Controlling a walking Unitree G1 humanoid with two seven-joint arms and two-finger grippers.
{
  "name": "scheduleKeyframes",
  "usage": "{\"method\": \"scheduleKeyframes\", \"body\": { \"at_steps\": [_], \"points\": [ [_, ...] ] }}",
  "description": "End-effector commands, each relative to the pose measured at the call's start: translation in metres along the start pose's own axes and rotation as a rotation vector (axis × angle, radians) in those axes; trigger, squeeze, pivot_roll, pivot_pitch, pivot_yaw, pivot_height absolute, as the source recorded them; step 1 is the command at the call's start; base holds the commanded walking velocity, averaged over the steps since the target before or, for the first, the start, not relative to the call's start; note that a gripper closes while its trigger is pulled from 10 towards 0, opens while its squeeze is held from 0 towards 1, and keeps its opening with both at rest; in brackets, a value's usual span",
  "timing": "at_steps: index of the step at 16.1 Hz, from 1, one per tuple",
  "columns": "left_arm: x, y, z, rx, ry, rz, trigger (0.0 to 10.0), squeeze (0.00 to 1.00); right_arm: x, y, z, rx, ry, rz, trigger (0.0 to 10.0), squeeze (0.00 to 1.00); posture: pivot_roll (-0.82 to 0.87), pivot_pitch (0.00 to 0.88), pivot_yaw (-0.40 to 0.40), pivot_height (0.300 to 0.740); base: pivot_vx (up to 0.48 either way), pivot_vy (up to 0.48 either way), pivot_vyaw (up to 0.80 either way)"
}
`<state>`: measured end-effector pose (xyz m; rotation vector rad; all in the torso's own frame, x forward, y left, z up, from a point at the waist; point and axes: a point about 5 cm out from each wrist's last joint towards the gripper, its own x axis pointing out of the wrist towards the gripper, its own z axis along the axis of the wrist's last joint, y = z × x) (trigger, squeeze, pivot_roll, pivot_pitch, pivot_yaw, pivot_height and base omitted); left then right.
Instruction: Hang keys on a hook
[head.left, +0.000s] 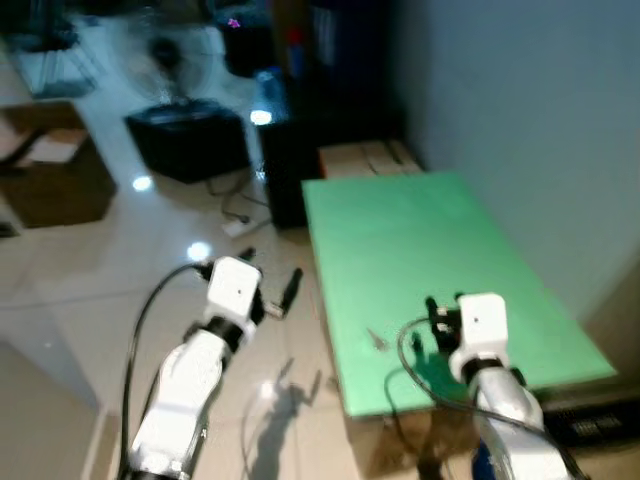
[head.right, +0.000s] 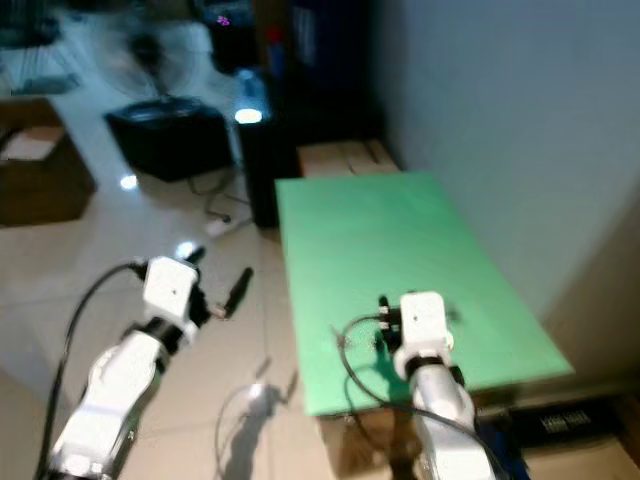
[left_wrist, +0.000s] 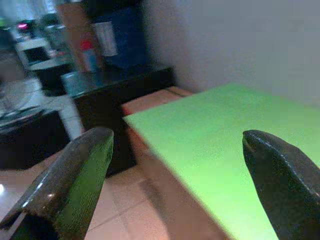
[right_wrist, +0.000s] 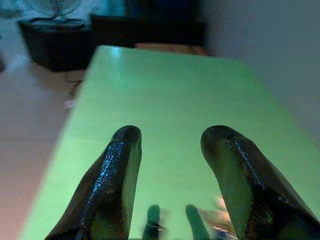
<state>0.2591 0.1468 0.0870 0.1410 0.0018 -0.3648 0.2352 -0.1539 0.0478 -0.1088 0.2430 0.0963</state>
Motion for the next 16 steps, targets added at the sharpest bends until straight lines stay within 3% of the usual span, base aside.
{"method": "scheduleKeyframes", "body": {
  "at_steps": [1,10,11,12,14,16],
  "points": [
    [0.000,0.000,0.001,-0.010,0.005,-0.009,10.0,0.00,0.001,0.002,0.002,-0.003,-0.004,0.012,10.0,0.00,-0.07,0.000,0.044,0.740,0.289,0.000,0.00],
    [-0.021,0.001,-0.003,-0.029,0.045,-0.196,10.0,0.00,-0.002,0.011,-0.003,-0.009,0.026,0.097,10.0,0.00,-0.06,0.000,0.058,0.740,0.000,0.000,0.00],
    [-0.022,0.002,-0.002,-0.031,0.046,-0.217,10.0,0.00,-0.001,0.012,-0.005,-0.024,0.041,0.111,10.0,0.76,-0.05,0.000,0.062,0.740,0.000,0.000,0.00],
    [-0.024,0.002,0.000,-0.033,0.048,-0.248,10.0,0.00,0.001,0.014,-0.009,-0.034,0.064,0.138,10.0,1.00,-0.05,0.000,0.066,0.740,0.000,0.000,0.00],
    [-0.029,-0.002,0.008,-0.048,0.049,-0.363,10.0,0.00,0.006,0.019,-0.021,-0.043,0.130,0.204,10.0,1.00,-0.04,0.000,0.070,0.740,0.000,0.000,0.00],
    [-0.032,-0.004,0.016,-0.035,0.042,-0.396,10.0,0.00,0.013,0.020,-0.035,-0.074,0.218,0.263,10.0,1.00,-0.03,0.009,0.074,0.740,0.000,0.000,0.00]
  ]
}}
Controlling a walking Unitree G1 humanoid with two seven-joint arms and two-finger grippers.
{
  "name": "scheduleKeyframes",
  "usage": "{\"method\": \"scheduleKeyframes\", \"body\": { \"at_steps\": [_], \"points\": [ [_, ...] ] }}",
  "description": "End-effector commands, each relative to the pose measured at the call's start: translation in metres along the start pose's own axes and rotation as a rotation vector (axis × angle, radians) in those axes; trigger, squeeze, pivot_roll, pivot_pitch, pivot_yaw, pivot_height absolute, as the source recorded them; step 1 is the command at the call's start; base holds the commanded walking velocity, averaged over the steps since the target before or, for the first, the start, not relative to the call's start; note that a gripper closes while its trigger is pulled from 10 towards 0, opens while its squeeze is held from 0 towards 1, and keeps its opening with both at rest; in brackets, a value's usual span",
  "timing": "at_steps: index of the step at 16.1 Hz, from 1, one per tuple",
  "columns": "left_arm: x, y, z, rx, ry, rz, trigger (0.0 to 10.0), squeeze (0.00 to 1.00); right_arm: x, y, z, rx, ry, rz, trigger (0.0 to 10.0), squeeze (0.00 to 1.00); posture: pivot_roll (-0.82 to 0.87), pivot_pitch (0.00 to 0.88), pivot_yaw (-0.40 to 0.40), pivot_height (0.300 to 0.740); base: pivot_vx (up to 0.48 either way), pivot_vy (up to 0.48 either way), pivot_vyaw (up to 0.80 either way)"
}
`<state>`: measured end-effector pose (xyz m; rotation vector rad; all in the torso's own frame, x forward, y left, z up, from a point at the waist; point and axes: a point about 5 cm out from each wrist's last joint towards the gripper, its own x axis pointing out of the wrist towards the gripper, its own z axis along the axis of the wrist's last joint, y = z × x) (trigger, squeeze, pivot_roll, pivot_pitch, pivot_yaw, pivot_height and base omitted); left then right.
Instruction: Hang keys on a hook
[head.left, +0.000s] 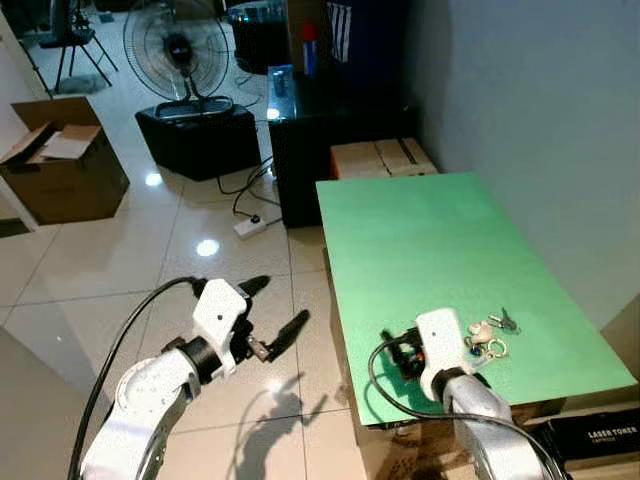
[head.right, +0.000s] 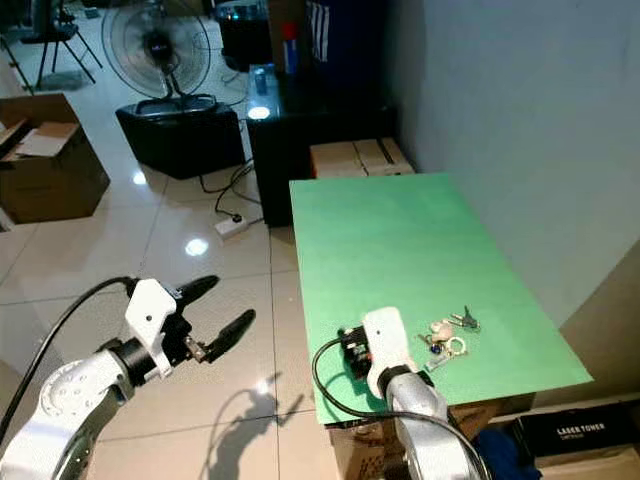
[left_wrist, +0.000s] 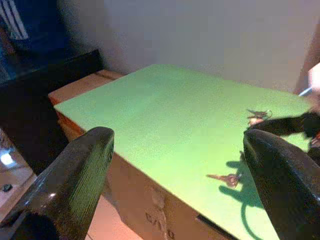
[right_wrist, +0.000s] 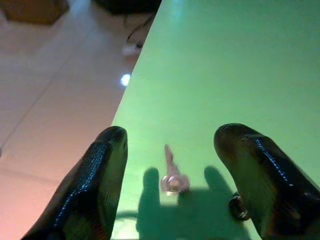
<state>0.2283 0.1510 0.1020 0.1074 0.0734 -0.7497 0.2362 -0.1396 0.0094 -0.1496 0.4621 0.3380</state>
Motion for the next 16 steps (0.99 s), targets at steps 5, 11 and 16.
{"method": "scheduleKeyframes", "body": {
  "at_steps": [5,11,16],
  "points": [
    [-0.004,-0.004,0.015,0.002,-0.009,-0.048,10.0,0.00,0.017,-0.006,-0.009,-0.080,0.124,0.051,10.0,1.00,0.01,0.063,0.074,0.740,0.000,0.000,0.00],
    [-0.005,-0.011,0.022,-0.022,0.008,-0.096,10.0,0.00,0.027,-0.008,-0.014,-0.067,0.240,0.136,10.0,0.00,0.03,0.077,0.057,0.740,0.000,0.000,0.00],
    [-0.001,-0.008,0.024,-0.006,0.016,-0.097,10.0,0.00,0.032,-0.013,-0.016,-0.060,0.303,0.104,10.0,0.00,0.03,0.069,0.056,0.740,0.000,0.000,0.00]
  ]
}}
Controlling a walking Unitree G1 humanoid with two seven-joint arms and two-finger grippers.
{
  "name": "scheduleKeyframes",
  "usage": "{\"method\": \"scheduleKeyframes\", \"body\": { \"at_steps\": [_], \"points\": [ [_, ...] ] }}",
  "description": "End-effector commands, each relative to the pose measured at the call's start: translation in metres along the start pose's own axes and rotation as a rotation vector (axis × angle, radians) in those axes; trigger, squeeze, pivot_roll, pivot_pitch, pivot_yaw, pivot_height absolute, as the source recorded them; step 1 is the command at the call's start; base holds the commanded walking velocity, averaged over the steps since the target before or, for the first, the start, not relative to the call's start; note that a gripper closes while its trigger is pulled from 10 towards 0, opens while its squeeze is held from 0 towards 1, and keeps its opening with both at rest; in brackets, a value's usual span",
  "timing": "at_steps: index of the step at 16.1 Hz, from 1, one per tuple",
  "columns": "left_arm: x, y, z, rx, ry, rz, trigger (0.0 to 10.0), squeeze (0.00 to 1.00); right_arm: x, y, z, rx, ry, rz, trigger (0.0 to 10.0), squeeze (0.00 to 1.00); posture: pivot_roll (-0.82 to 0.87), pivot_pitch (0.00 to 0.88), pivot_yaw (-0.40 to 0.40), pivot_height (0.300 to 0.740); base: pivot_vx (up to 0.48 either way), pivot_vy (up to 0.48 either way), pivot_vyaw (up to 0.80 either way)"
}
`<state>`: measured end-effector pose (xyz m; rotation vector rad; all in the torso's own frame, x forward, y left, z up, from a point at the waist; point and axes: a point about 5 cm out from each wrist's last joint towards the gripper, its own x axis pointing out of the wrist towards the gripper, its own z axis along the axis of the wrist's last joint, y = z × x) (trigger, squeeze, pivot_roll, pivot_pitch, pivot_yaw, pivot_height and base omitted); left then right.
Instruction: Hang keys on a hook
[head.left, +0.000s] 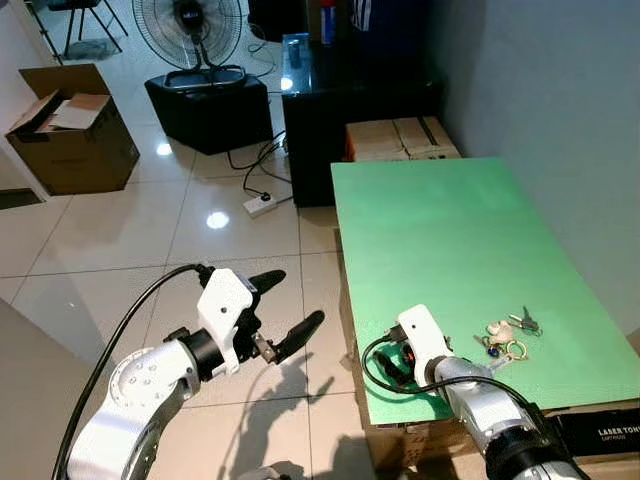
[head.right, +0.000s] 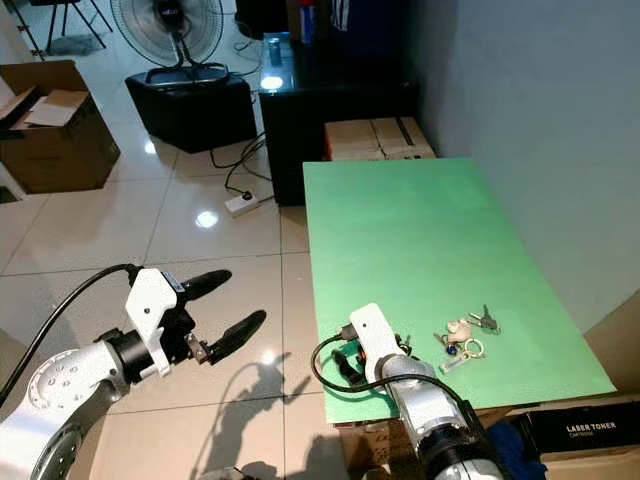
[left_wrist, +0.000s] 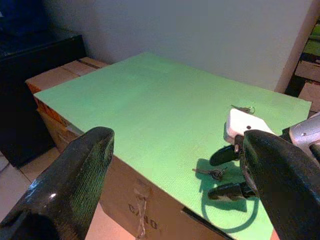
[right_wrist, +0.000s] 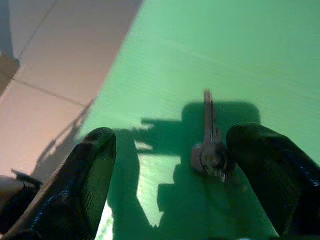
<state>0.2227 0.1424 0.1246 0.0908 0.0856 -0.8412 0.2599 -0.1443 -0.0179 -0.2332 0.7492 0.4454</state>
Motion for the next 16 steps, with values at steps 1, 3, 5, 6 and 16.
{"method": "scheduleKeyframes", "body": {
  "at_steps": [1,3,5,6,16],
  "points": [
    [0.000,0.001,0.001,0.007,0.016,-0.007,10.0,0.00,0.001,-0.003,-0.002,0.006,0.027,-0.006,10.0,0.00,0.03,0.066,0.057,0.740,0.000,0.000,0.00],
    [0.000,0.000,0.001,0.010,0.019,-0.017,10.0,0.00,0.000,-0.003,-0.003,0.022,0.040,0.000,10.0,0.00,0.03,0.061,0.055,0.740,0.000,0.000,0.00],
    [0.000,0.000,0.001,0.013,0.025,-0.026,10.0,0.00,0.001,-0.005,-0.002,0.012,0.034,-0.016,10.0,0.00,0.03,0.061,0.056,0.740,0.000,0.000,0.00],
    [0.000,0.000,0.000,0.013,0.026,-0.027,10.0,0.00,0.002,-0.006,-0.002,0.011,0.033,-0.020,10.0,0.00,0.03,0.061,0.056,0.740,0.000,0.000,0.00],
    [0.000,0.001,0.001,0.022,0.028,-0.016,10.0,0.00,0.000,-0.014,0.000,0.011,0.040,-0.035,10.0,0.00,0.04,0.056,0.049,0.740,0.000,0.000,0.00]
  ]
}}
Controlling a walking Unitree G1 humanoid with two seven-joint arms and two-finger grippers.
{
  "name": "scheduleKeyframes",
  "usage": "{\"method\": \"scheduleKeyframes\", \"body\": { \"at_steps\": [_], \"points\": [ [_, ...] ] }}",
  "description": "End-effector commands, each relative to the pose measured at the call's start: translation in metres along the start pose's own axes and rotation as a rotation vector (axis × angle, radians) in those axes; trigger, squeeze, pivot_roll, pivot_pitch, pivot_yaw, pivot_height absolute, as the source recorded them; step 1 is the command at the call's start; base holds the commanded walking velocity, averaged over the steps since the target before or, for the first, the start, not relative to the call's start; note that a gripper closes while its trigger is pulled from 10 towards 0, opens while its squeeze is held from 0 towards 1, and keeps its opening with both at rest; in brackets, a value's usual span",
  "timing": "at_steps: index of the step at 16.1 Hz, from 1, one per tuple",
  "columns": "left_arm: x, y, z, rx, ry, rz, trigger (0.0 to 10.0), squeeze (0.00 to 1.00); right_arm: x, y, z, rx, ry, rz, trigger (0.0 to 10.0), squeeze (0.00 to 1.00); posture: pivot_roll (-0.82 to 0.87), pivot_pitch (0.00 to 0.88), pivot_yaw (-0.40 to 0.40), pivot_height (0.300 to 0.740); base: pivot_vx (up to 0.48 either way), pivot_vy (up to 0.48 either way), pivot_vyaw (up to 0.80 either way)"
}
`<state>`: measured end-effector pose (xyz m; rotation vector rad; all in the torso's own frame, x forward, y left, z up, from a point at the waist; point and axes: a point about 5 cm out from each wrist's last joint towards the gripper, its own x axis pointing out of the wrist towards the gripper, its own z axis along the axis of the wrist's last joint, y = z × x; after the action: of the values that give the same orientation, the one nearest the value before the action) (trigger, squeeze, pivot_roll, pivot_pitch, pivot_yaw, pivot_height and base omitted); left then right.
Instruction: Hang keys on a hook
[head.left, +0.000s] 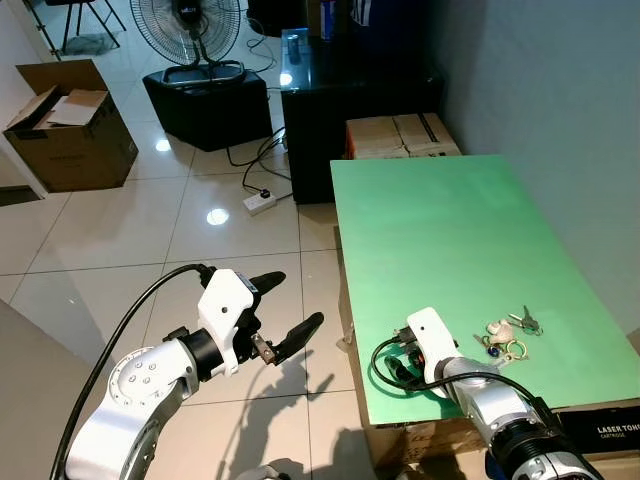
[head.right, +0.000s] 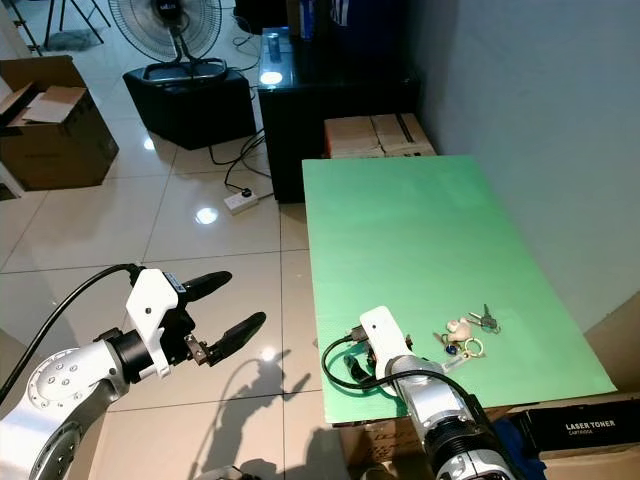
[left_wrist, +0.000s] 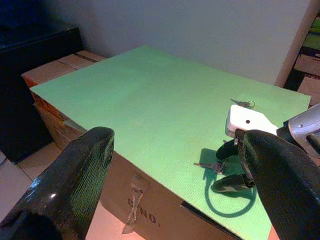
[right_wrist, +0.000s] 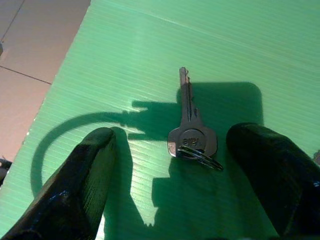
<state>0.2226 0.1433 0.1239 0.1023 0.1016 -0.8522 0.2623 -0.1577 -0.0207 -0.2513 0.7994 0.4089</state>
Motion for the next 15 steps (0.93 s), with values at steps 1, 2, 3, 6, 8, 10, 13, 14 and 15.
{"method": "scheduleKeyframes", "body": {
  "at_steps": [1,2,3,6,8,10,13,14,15],
  "points": [
    [0.0012,0.0000,0.0023,0.019,0.008,-0.004,10.0,0.00,0.0010,-0.0012,0.0056,0.005,-0.013,-0.003,10.0,0.00,0.04,0.057,0.048,0.740,0.000,0.000,0.00],
    [0.0013,0.0000,0.0024,0.019,0.008,-0.004,10.0,0.00,0.0014,-0.0003,0.0055,0.007,-0.012,0.001,10.0,0.00,0.04,0.059,0.048,0.740,0.000,0.000,0.00],
    [0.0014,-0.0001,0.0024,0.020,0.008,-0.004,10.0,0.00,0.0017,0.0006,0.0052,0.008,-0.012,0.006,10.0,0.00,0.04,0.058,0.048,0.740,0.000,0.000,0.00],
    [0.0009,-0.0003,0.0019,0.018,0.008,-0.001,10.0,0.00,0.0040,0.0043,0.0072,0.025,-0.021,0.016,3.6,0.00,0.04,0.060,0.049,0.740,0.000,0.000,0.00],
    [0.0010,-0.0004,0.0015,0.018,0.010,-0.003,10.0,0.00,0.0047,0.0042,0.0077,0.025,-0.019,0.014,1.3,0.00,0.04,0.062,0.048,0.740,0.000,0.000,0.00],
    [0.0014,-0.0013,0.0016,0.017,0.009,-0.007,10.0,0.00,0.0052,0.0050,0.0072,0.028,-0.015,0.022,0.5,0.00,0.04,0.064,0.047,0.740,0.000,0.000,0.00],
    [0.0013,-0.0021,0.0015,0.017,0.010,-0.010,10.0,0.00,0.0063,0.0080,0.0059,0.018,-0.002,0.037,0.0,0.00,0.05,0.062,0.046,0.740,0.000,0.000,0.00],
    [0.0012,-0.0019,0.0015,0.017,0.010,-0.008,10.0,0.00,0.0064,0.0079,0.0057,0.021,-0.002,0.035,0.0,0.00,0.05,0.060,0.044,0.740,0.000,0.000,0.00],
    [0.0012,-0.0018,0.0014,0.018,0.010,-0.008,10.0,0.00,0.0062,0.0074,0.0052,0.020,-0.001,0.034,0.0,0.00,0.05,0.060,0.044,0.740,0.000,0.000,0.00]
  ]
}}
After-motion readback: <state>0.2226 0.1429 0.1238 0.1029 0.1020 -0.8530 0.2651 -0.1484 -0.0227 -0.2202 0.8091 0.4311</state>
